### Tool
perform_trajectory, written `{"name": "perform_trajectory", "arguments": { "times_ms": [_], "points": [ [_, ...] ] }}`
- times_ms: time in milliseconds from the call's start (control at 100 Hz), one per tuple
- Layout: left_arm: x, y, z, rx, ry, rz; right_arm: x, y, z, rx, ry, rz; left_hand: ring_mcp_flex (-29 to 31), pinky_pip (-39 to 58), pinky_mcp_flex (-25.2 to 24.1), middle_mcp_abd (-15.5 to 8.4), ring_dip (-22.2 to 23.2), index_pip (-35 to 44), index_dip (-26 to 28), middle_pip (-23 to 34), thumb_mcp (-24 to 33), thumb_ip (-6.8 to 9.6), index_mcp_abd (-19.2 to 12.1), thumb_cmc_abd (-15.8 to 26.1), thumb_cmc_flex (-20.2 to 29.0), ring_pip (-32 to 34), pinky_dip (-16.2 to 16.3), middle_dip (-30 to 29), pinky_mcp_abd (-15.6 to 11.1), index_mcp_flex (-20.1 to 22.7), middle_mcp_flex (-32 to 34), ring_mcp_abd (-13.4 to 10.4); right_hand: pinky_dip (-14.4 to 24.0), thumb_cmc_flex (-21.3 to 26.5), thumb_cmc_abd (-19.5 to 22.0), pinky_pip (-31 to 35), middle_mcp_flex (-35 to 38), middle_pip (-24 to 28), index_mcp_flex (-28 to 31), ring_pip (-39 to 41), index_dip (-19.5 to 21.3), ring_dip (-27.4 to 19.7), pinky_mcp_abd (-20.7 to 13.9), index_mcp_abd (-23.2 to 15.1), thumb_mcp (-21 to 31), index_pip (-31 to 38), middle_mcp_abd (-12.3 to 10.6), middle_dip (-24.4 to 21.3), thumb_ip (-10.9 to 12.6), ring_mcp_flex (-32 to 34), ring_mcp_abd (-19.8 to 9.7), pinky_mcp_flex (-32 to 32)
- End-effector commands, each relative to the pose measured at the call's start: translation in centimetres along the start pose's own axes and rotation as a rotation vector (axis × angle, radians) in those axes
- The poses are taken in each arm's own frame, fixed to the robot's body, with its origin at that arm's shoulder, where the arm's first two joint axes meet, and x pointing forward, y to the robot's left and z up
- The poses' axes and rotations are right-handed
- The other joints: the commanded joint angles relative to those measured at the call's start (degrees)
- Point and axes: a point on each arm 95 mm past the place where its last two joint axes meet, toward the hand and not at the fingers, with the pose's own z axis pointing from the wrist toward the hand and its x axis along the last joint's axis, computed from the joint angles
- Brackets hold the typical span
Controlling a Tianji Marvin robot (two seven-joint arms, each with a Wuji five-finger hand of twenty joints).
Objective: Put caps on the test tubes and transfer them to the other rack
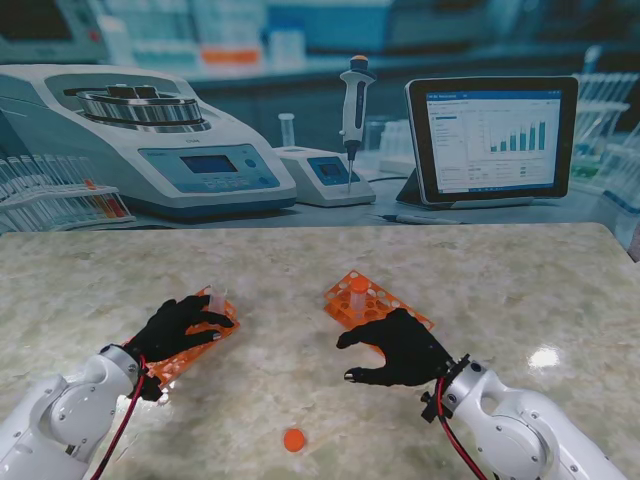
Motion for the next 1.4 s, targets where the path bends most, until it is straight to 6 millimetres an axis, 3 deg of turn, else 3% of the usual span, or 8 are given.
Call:
{"name": "perform_trajectory", "arguments": {
  "times_ms": [0, 100, 170, 550, 790, 1040, 1220, 1390],
  "points": [
    [0.1, 0.7, -0.1, -0.012, -0.002, -0.010, 0.2, -0.2, 0.0, 0.007, 0.000, 0.007, 0.3, -3.4, -0.6, -6.9, -0.3, 1.5, 0.5, 3.6, -0.6, -0.40, -2.3, 2.2, 3.5, -0.1, -2.2, 1.2, -1.6, 1.2, 1.9, -1.8, -1.3, -1.6, 2.0, 0.0, -0.3, -0.5, -1.2, -0.6, 0.1, -0.7, 1.2, -0.2, -0.7, -0.1, -1.3, 0.0, 1.3, -1.2, -1.3, -1.0],
    [0.1, 0.7, -0.1, -0.005, -0.002, -0.011, 0.2, -0.3, 0.0, 0.009, 0.001, 0.008, 0.7, -3.3, -0.5, -6.9, -0.3, 1.7, 0.3, 3.9, -0.7, -0.35, -1.8, 2.2, 3.7, -0.1, -2.1, 1.4, -1.7, 1.8, 2.2, -1.9, -1.3, -1.7, 2.1, 0.0, -0.3, -0.5, -1.1, -0.6, 0.1, -0.7, 1.2, -0.1, -0.8, 0.0, -1.3, 0.0, 1.3, -1.2, -1.3, -1.0],
    [0.1, 0.6, -0.2, -0.001, -0.001, -0.009, 0.2, -0.3, 0.1, 0.009, 0.001, 0.009, 0.9, -3.3, -0.5, -9.2, -0.3, 1.8, 0.1, 4.2, -0.9, -0.33, -1.2, 2.2, 3.8, -0.1, -2.1, 1.6, -1.7, 2.3, 2.5, -1.9, -1.3, -1.6, 2.2, 0.0, -0.3, -0.5, -1.2, -0.6, 0.1, -0.7, 1.2, -0.1, -0.8, -0.1, -1.2, 0.0, 1.3, -1.2, -1.3, -1.0],
    [0.1, 0.0, -0.7, 0.043, 0.015, -0.011, 0.2, -0.3, 0.1, 0.010, 0.001, 0.012, 1.9, -3.0, -0.5, -9.6, -0.1, 2.0, -0.4, 5.2, -1.1, -0.35, -0.8, 2.0, 3.2, 0.1, -1.5, 2.3, -1.6, 4.2, 3.4, -1.8, -1.3, -1.7, 2.5, -0.1, -0.3, -0.5, -1.2, -0.6, 0.1, -0.7, 1.2, -0.2, -1.0, -0.1, -1.3, 0.0, 1.3, -1.2, -1.3, -1.1],
    [0.6, -0.8, -1.3, 0.089, 0.047, 0.007, 0.3, -0.3, 0.1, 0.010, 0.003, 0.012, 3.6, -1.9, -1.0, -5.7, 0.3, 1.8, -0.9, 4.6, -1.6, -0.59, 7.3, -0.8, -2.7, 0.5, 0.4, 1.9, -0.2, 7.0, 5.2, -0.1, -1.3, -1.7, 2.5, 0.0, -0.3, -0.5, -1.2, -0.6, 0.1, -0.7, 1.2, -0.2, -1.1, -0.1, -1.3, 0.0, 1.3, -1.2, -1.5, -1.0],
    [0.7, -1.8, -2.5, 0.149, 0.068, 0.039, 0.3, -0.3, 0.1, 0.011, 0.003, 0.013, 5.5, -1.3, -0.6, -1.5, 1.0, 7.8, 8.4, 4.1, -0.9, -0.57, 8.6, -2.5, -4.3, 0.9, 2.5, 2.2, 0.6, 8.6, 7.9, 1.3, -1.3, -1.6, 2.6, -0.1, -0.4, -0.5, -1.2, -0.6, 0.1, -0.7, 1.2, -0.2, -1.2, -0.1, -1.4, 0.0, 1.3, -1.2, -1.4, -1.1],
    [0.3, -2.1, -3.2, 0.176, 0.059, 0.061, 0.2, -0.3, 0.2, 0.012, 0.002, 0.013, 6.1, -1.4, -0.2, -0.9, 1.4, 17.7, 21.0, 3.7, -0.7, -0.29, 7.7, -4.4, -5.4, 1.1, 3.0, 3.3, 0.9, 3.5, 8.9, 1.3, -1.3, -1.6, 2.5, -0.1, -0.4, -0.6, -1.1, -0.7, 0.1, -0.7, 1.2, -0.2, -1.2, -0.1, -1.3, 0.0, 1.3, -1.2, -1.3, -1.1],
    [-0.5, -2.2, -3.8, 0.183, 0.022, 0.101, 0.2, -0.3, 0.2, 0.012, 0.003, 0.012, 6.2, -1.3, 0.0, -0.8, 1.7, 25.1, 27.2, 3.7, -0.6, -0.20, 6.8, -5.0, -6.0, 1.2, 3.1, 4.1, 1.1, 0.9, 9.1, 1.2, -1.3, -1.5, 2.5, -0.1, -0.3, -0.5, -1.1, -0.7, 0.2, -0.7, 1.2, -0.2, -1.2, 0.0, -1.2, 0.0, 1.3, -1.2, -1.4, -1.0]
  ]
}}
